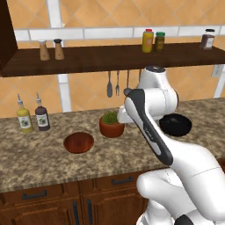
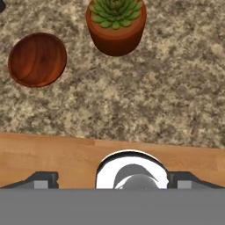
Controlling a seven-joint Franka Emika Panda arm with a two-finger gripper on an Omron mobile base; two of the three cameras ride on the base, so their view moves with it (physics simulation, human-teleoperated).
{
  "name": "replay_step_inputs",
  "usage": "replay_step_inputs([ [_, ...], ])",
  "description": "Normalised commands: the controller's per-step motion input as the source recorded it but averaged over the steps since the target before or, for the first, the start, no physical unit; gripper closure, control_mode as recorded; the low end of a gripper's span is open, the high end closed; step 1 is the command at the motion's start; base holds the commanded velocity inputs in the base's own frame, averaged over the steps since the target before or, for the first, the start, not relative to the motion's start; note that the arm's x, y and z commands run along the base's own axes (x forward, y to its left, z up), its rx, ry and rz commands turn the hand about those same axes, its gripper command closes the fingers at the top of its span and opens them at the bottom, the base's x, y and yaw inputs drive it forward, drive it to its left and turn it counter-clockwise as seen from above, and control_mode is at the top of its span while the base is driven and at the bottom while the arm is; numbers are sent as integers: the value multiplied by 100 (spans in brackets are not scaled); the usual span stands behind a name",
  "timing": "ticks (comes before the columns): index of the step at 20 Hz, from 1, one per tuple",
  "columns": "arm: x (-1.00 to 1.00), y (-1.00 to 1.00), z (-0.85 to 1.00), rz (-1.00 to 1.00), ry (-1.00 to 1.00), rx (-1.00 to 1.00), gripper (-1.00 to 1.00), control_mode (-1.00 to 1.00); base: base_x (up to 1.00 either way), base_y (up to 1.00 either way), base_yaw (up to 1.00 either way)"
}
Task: Pick up the bowls on the counter and stack them on top of one another in the open cabinet. Place the smaller bowl on top of the larger bowl.
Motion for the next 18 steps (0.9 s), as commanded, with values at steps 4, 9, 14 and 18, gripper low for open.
replay_step_inputs([
  [4,14,67,-37,-8,14,0,-100,-100,0,0,0],
  [9,35,68,-36,-3,11,0,-100,-100,0,0,0],
  [14,45,53,-38,-2,6,0,-100,-100,0,0,0],
  [18,33,31,-39,0,3,0,-100,-100,0,0,0],
])
